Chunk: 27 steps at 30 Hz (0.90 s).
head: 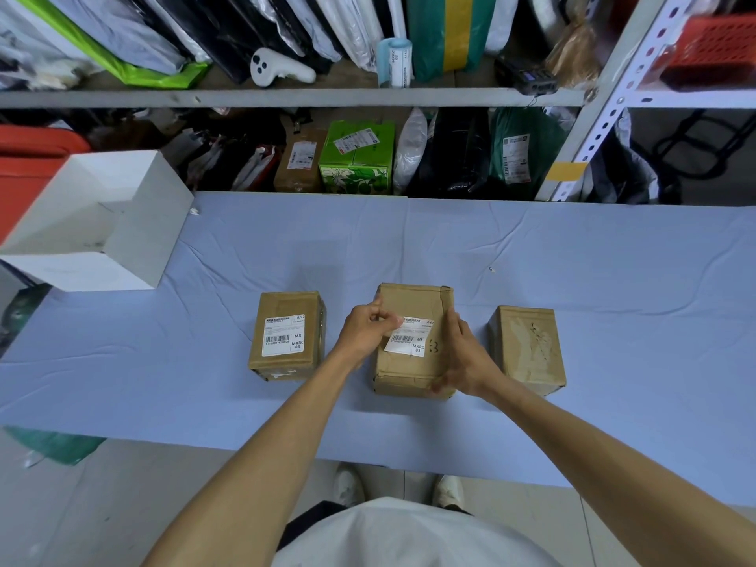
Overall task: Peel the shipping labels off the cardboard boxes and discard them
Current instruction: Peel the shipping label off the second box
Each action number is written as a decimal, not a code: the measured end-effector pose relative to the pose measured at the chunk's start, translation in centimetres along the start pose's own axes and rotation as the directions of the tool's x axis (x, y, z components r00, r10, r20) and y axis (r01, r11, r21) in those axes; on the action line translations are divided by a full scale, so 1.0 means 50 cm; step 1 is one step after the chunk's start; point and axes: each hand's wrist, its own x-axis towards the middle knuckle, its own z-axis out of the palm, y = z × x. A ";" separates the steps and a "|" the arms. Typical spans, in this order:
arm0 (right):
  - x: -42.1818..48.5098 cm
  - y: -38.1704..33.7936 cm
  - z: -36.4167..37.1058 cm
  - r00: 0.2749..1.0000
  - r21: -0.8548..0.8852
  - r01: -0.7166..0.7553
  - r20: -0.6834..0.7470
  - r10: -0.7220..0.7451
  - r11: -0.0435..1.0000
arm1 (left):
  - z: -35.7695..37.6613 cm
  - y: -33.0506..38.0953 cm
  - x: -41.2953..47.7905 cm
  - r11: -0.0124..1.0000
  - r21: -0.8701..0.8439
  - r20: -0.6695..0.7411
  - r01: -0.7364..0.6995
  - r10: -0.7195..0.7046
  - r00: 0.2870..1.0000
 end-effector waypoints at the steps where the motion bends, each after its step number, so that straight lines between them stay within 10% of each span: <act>1: 0.000 0.000 0.000 1.000 0.000 0.000 0.001 0.000 1.000 | 0.000 0.000 0.000 1.000 0.004 0.002 0.001 -0.001 1.000; 27: 0.004 0.004 0.003 1.000 -0.010 0.002 0.010 -0.002 1.000 | -0.005 -0.007 0.009 1.000 -0.002 0.027 0.015 -0.015 1.000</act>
